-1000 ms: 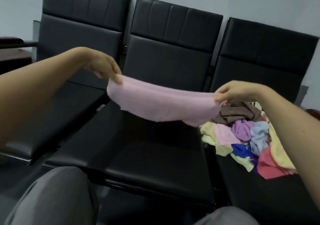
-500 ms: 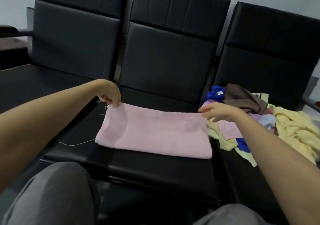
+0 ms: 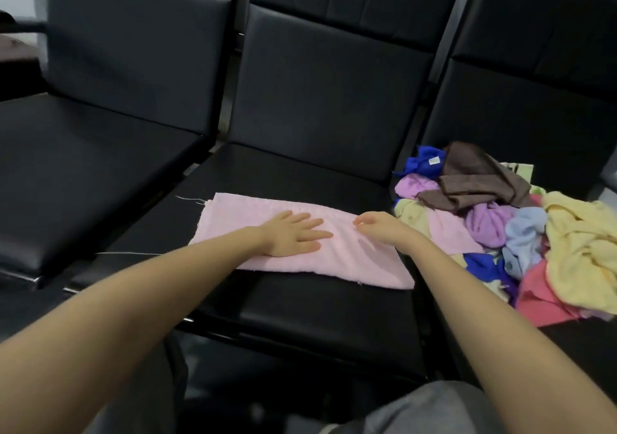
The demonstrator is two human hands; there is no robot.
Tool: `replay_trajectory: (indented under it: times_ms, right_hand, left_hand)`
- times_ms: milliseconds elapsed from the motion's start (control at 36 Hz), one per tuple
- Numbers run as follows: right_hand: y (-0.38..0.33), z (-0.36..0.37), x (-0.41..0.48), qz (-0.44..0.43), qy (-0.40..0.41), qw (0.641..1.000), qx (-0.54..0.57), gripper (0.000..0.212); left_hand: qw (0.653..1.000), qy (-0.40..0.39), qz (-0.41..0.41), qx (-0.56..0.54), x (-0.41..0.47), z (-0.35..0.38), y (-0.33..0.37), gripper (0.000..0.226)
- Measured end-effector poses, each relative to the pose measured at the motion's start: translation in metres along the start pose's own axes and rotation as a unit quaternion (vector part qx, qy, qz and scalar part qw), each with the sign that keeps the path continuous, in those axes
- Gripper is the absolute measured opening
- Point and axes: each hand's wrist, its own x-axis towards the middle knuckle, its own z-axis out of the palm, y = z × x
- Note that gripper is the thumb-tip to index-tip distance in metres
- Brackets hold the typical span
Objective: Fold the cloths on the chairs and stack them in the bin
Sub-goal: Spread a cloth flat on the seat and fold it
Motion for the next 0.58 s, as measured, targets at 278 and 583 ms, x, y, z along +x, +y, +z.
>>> replay_trajectory:
  times_ms: [278,583]
  right_hand:
    - [-0.019,0.041,0.0,-0.036,0.111,0.991,-0.072,0.027]
    - [0.006,0.063,-0.016,-0.025,0.13,0.98,0.15,0.031]
  left_hand:
    - [0.914,0.071,-0.375,-0.135,0.015,-0.004,0.029,0.056]
    - [0.887,0.176,-0.265,-0.335,-0.027,-0.036,-0.007,0.037]
